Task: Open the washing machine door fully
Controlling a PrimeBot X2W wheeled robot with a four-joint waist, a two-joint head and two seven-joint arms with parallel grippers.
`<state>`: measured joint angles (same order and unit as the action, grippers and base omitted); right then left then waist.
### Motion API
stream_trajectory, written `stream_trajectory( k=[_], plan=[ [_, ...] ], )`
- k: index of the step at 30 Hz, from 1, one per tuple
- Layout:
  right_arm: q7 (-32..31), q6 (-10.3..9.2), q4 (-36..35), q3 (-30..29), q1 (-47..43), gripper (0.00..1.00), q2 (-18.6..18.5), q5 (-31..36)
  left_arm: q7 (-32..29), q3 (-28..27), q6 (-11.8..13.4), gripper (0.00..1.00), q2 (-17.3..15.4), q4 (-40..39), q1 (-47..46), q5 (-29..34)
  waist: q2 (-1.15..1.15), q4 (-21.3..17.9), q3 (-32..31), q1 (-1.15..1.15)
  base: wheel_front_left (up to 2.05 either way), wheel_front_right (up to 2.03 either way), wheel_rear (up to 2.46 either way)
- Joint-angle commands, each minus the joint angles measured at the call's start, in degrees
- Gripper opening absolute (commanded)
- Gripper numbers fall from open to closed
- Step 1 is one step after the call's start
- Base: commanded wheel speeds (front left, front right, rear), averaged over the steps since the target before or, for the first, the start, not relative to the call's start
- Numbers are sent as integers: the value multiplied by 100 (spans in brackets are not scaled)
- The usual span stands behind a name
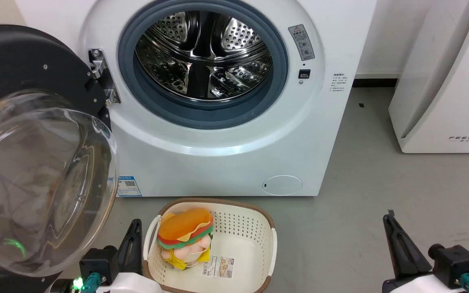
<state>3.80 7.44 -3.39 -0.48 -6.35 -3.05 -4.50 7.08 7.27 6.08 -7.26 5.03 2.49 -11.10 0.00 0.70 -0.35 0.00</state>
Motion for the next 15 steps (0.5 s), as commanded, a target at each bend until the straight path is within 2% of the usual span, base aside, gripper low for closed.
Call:
stream_trajectory(
  k=[1, 15],
  plan=[
    [-29, 1, 23, 10, 107, 0, 5, 56, -20, -33, -31, 0, 28, -46, -54, 69, 0, -1, 1, 0, 0, 0, 0],
    [-81, 2, 70, 16, 185, 0, 7, 114, -122, -136, -117, 0, 89, -114, -83, 223, 0, -11, 6, 0, 0, 0, 0]
  ],
)
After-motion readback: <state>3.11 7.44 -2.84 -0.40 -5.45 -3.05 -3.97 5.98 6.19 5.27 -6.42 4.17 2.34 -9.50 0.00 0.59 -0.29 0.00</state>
